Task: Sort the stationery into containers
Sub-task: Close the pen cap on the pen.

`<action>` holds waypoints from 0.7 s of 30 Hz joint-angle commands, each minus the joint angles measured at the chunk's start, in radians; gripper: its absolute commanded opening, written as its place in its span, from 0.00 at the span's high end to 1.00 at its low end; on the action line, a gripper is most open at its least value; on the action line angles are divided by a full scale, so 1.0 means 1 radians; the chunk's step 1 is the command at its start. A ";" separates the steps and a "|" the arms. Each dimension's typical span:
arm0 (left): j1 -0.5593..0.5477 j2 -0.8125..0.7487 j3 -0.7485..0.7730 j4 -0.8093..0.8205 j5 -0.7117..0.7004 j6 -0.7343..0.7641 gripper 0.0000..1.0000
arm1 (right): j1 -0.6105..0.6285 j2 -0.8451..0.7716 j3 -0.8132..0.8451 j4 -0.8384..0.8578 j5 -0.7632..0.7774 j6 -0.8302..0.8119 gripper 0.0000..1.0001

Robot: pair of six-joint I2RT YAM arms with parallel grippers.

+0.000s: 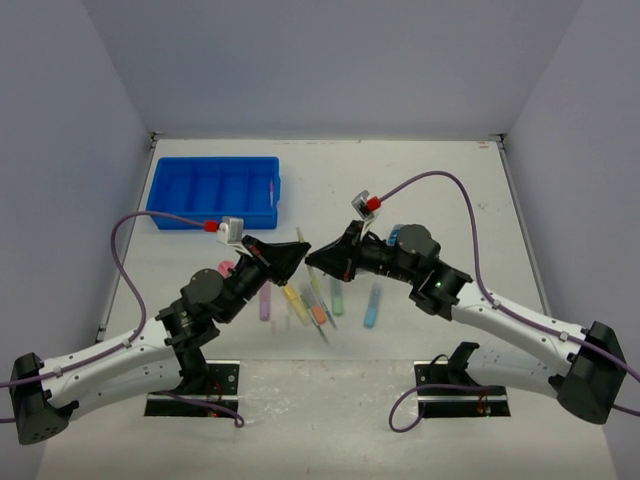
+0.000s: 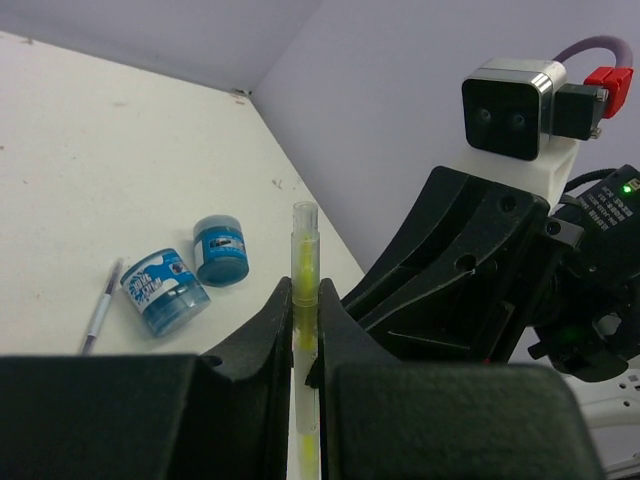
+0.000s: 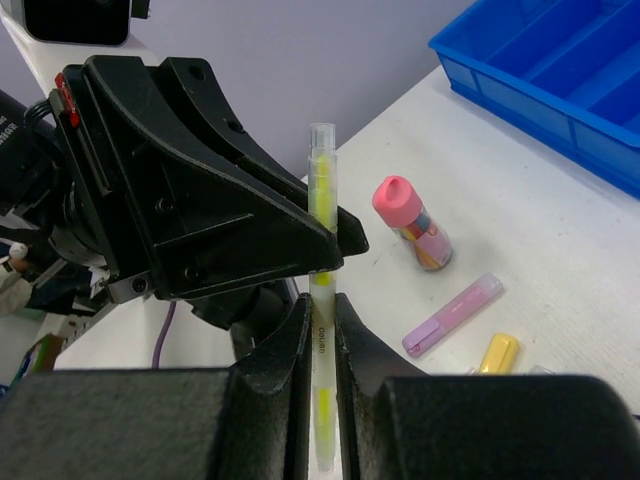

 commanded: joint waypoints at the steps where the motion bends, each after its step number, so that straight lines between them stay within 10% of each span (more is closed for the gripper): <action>1: 0.002 -0.018 0.030 0.059 0.061 0.091 1.00 | 0.005 0.064 0.058 0.069 -0.128 -0.023 0.66; 6: 0.002 -0.031 0.056 0.076 0.093 0.166 1.00 | 0.007 0.107 0.038 0.139 -0.199 0.018 0.62; 10: 0.002 -0.033 0.062 0.091 0.099 0.180 1.00 | 0.012 0.111 0.034 0.159 -0.212 0.025 1.00; 13: 0.002 -0.029 0.066 0.089 0.093 0.193 0.99 | 0.010 0.099 0.031 0.155 -0.208 0.018 1.00; 17: 0.002 -0.009 0.085 0.075 0.129 0.216 0.61 | 0.011 0.077 0.030 0.138 -0.189 -0.002 1.00; 21: 0.002 0.009 0.123 0.026 0.124 0.232 0.46 | 0.012 0.065 0.038 0.106 -0.196 -0.023 1.00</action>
